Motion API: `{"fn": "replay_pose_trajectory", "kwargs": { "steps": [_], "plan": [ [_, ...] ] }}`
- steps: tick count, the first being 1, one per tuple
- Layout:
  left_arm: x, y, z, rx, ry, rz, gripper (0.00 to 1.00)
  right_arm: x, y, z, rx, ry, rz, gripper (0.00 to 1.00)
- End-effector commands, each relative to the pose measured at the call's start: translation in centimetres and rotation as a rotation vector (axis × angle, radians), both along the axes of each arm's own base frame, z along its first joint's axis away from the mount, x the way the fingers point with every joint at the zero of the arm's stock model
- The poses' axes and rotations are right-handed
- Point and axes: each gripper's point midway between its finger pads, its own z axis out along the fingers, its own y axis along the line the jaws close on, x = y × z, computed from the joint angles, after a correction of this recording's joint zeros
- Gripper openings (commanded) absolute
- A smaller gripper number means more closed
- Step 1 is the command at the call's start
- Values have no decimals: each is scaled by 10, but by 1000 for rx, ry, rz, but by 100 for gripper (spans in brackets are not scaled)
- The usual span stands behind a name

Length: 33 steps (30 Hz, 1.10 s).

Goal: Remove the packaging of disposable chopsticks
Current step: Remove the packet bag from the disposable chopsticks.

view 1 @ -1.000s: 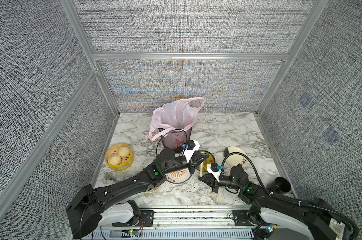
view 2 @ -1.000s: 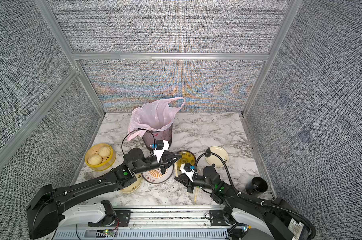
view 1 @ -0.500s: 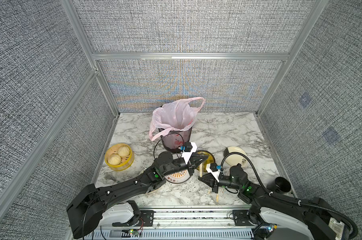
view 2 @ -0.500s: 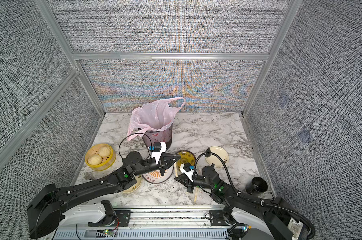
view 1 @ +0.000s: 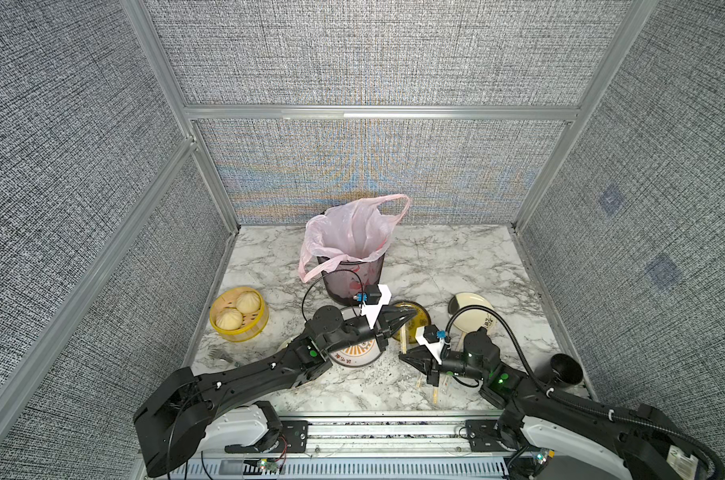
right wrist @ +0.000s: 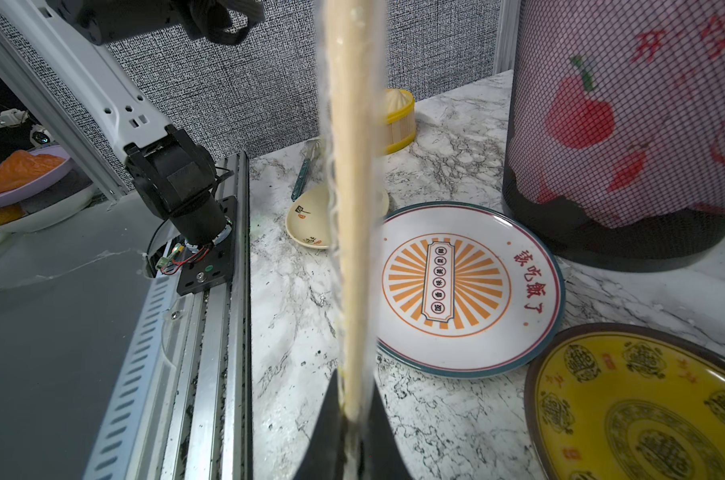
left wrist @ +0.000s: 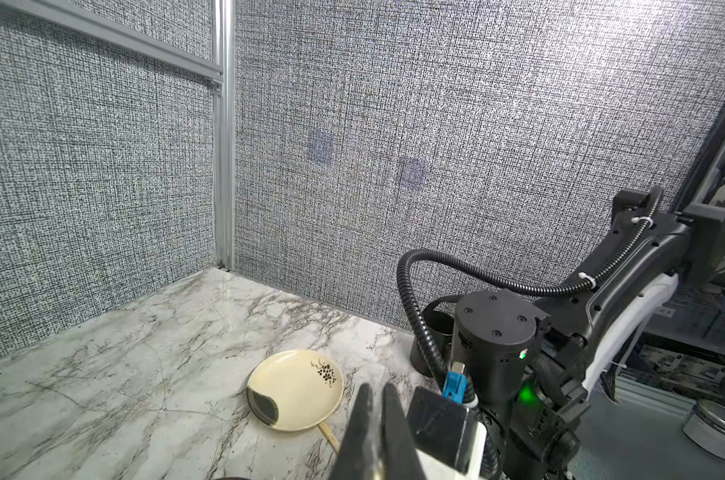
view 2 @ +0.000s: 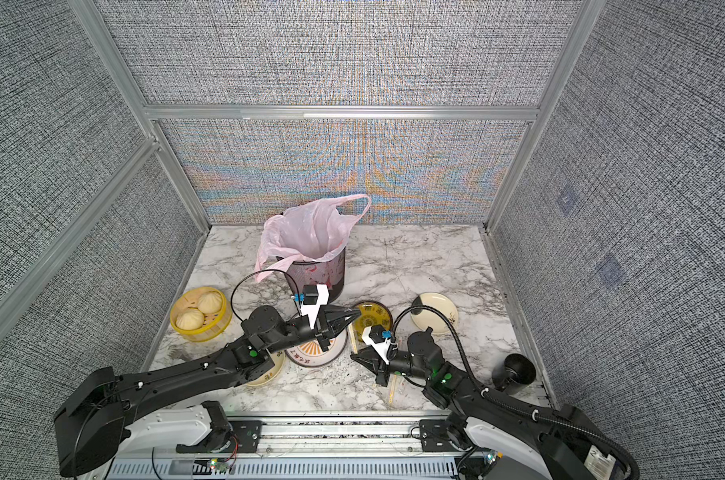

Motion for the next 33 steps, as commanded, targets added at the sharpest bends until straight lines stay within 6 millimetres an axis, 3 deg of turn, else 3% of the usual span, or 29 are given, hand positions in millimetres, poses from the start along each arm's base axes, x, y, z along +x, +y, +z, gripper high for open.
{"fn": "replay_pose_trajectory", "kwargs": {
  "steps": [1,14,33],
  "plan": [
    [-1,-3,-43,143,75,-16,0,3,5,58,162,-178,13,0],
    [-8,-13,-56,159,75,-91,0,6,2,68,170,-236,-15,0],
    [-6,-7,-69,187,72,-56,3,7,7,74,180,-228,4,0]
  ]
}}
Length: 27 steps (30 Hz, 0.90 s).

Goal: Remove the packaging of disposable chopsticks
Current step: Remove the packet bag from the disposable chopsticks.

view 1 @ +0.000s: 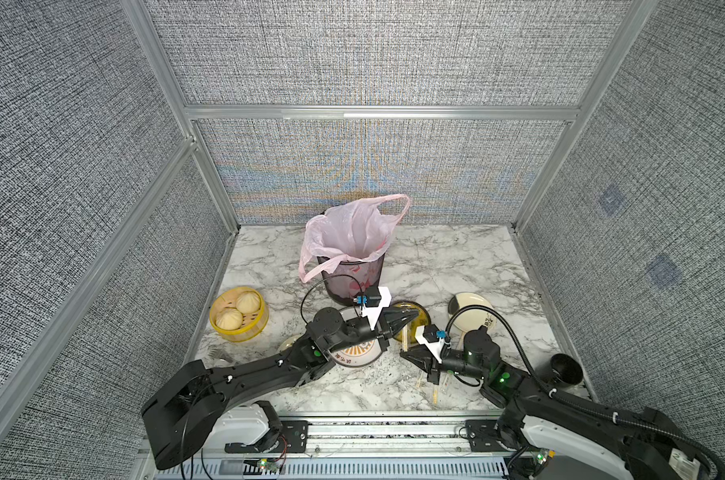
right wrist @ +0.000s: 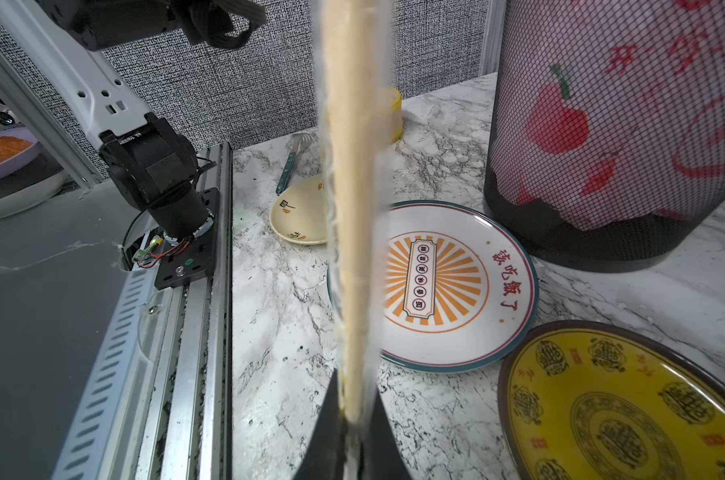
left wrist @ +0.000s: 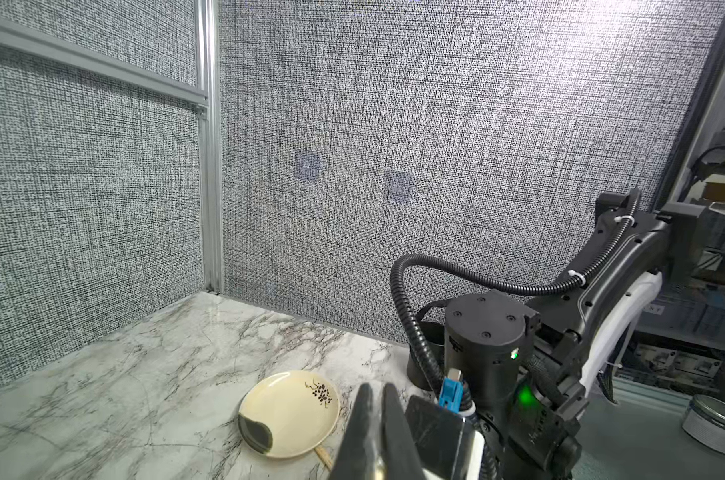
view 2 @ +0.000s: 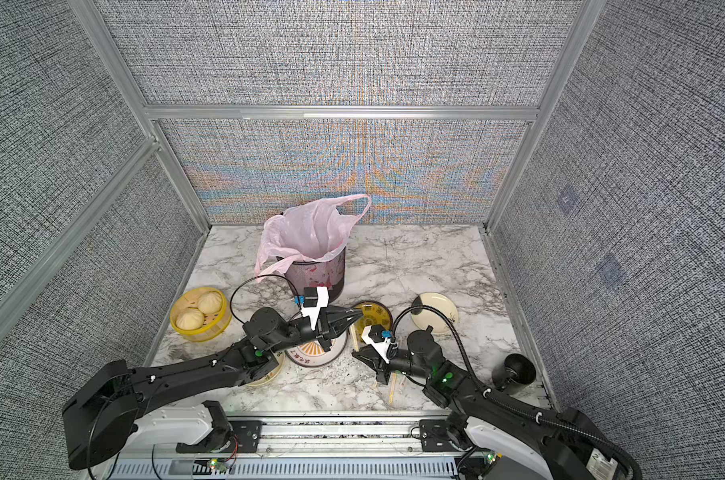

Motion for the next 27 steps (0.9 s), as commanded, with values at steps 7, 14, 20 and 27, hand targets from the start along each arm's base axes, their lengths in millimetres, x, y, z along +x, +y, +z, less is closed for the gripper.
{"fn": "replay_pose_trajectory", "kwargs": {
  "steps": [7,14,20,27],
  "plan": [
    [1,-2,-70,231,111,-5,5,2,11,77,222,-193,39,0],
    [0,-3,-67,222,107,-10,0,2,11,74,214,-187,40,0],
    [-1,-3,-73,226,115,-15,3,6,11,84,230,-195,17,0],
    [-3,-1,-81,237,126,-23,5,7,14,100,257,-198,27,0]
  ]
}}
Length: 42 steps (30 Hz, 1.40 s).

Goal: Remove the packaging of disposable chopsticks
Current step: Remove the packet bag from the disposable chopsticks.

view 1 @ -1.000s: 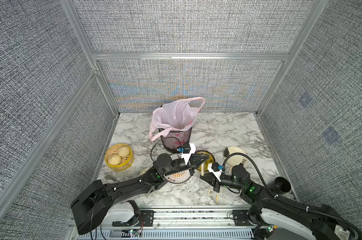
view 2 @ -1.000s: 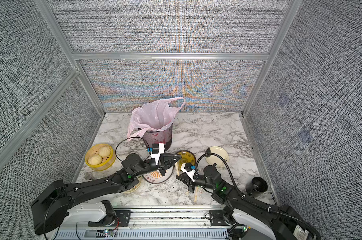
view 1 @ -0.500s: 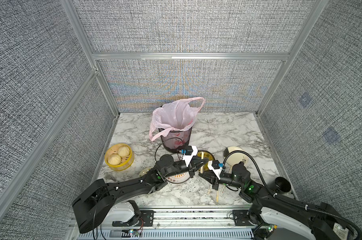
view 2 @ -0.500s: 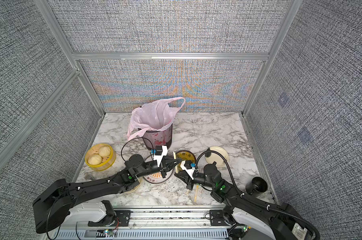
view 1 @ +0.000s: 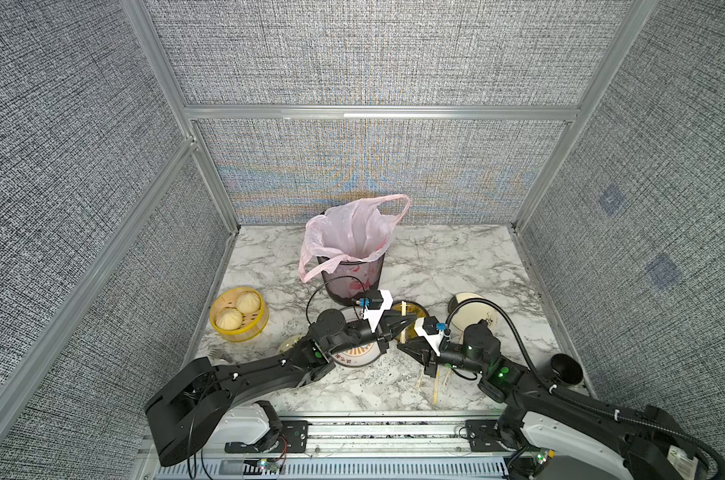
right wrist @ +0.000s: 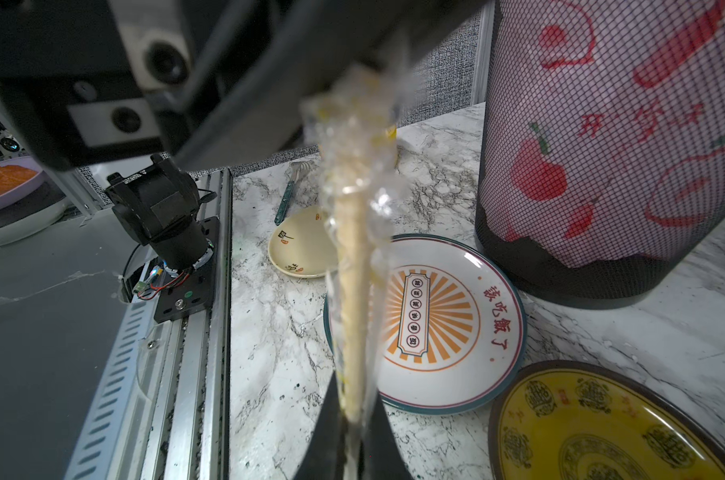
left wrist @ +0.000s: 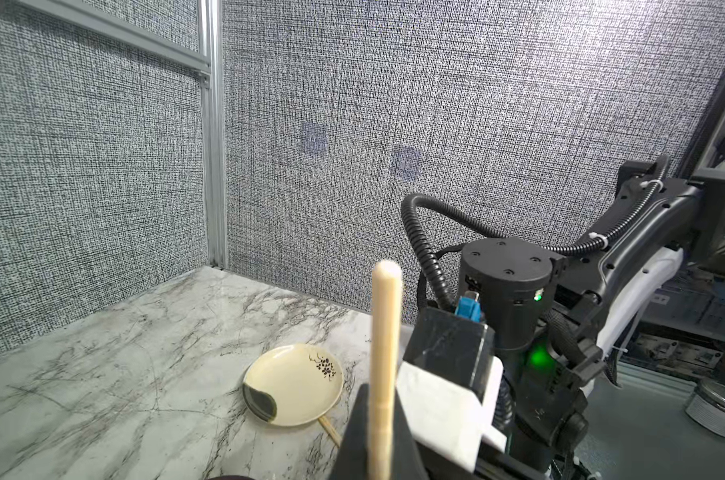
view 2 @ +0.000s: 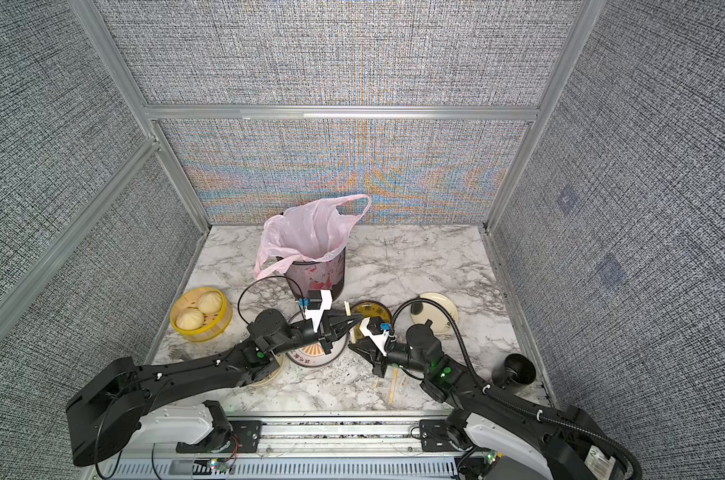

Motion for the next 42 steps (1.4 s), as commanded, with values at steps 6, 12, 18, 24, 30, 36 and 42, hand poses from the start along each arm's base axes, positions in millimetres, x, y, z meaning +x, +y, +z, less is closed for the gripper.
{"fn": "replay_pose_trajectory", "kwargs": {
  "steps": [6,12,18,24,30,36,42],
  "plan": [
    [-3,2,-64,205,109,-6,6,-5,5,78,234,-177,44,0],
    [2,3,-66,211,113,23,9,-5,7,77,230,-164,52,0],
    [3,1,-68,216,119,23,4,0,10,66,206,-144,44,0],
    [-4,2,-69,211,127,-12,8,7,9,60,197,-132,8,0],
    [-6,9,-63,210,104,5,0,7,9,53,179,-93,1,34],
    [-10,12,-53,234,54,-19,0,16,-12,42,121,-7,-115,99],
    [-25,11,-57,224,21,-102,0,8,-24,79,201,-59,-63,99]
  ]
}}
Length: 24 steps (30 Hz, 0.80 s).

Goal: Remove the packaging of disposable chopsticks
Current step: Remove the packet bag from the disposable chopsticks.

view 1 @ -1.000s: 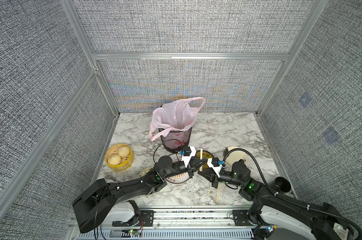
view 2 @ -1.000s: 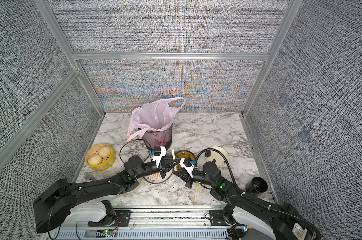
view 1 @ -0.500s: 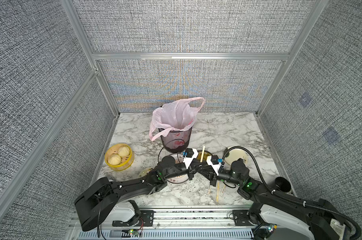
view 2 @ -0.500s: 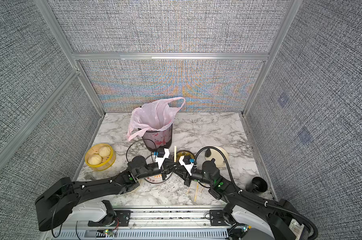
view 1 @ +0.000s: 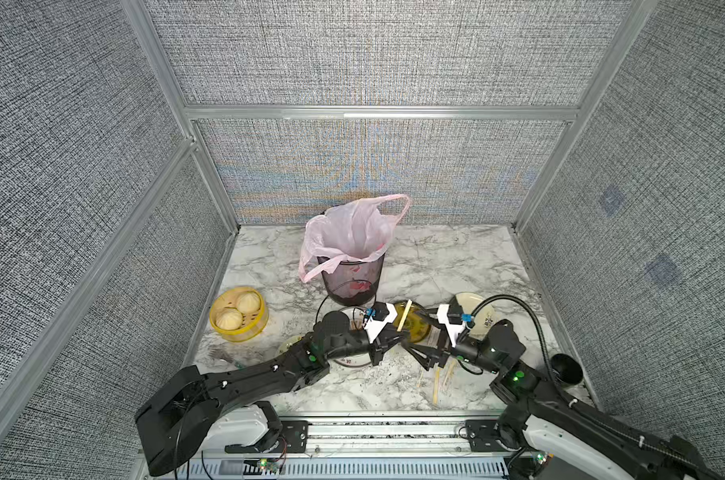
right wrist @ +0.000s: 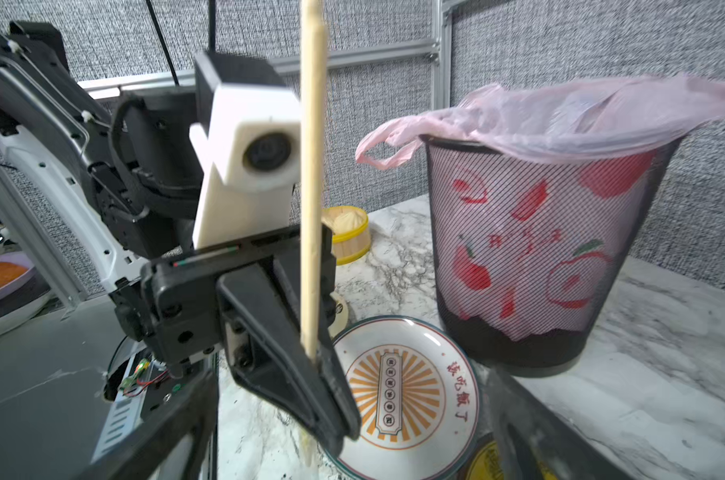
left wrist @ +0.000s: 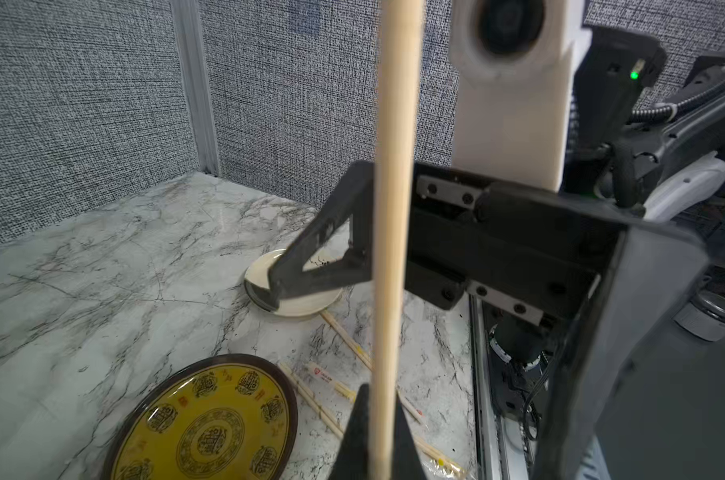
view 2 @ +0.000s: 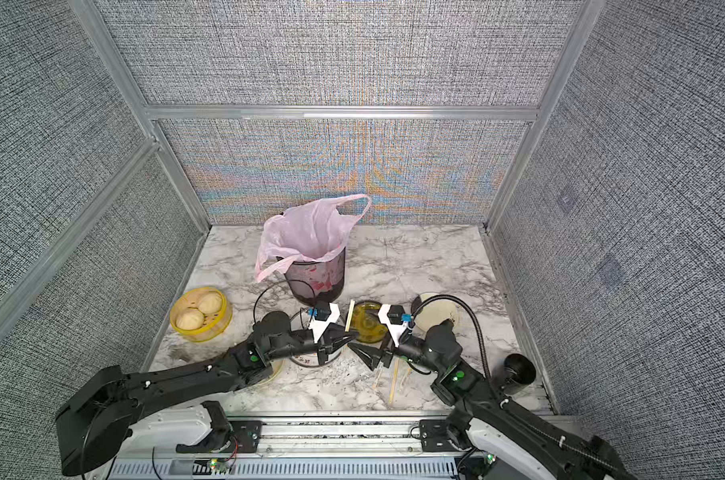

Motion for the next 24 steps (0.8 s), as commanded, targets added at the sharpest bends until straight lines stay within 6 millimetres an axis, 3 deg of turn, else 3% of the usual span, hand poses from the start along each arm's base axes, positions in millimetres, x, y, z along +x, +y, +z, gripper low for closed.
{"fn": "replay_pose_trajectory", "kwargs": {
  "steps": [1,5,10,24],
  "plan": [
    [-12,-1,-3,-9,-22,-69,0,-5,4,14,14,15,66,98],
    [-17,1,0,-28,-35,-93,0,-4,13,22,34,37,164,85],
    [-19,2,3,-37,-39,-97,0,-9,22,18,40,53,249,70],
    [-21,-6,0,-41,-16,-138,0,-11,21,16,56,27,251,35]
  ]
}}
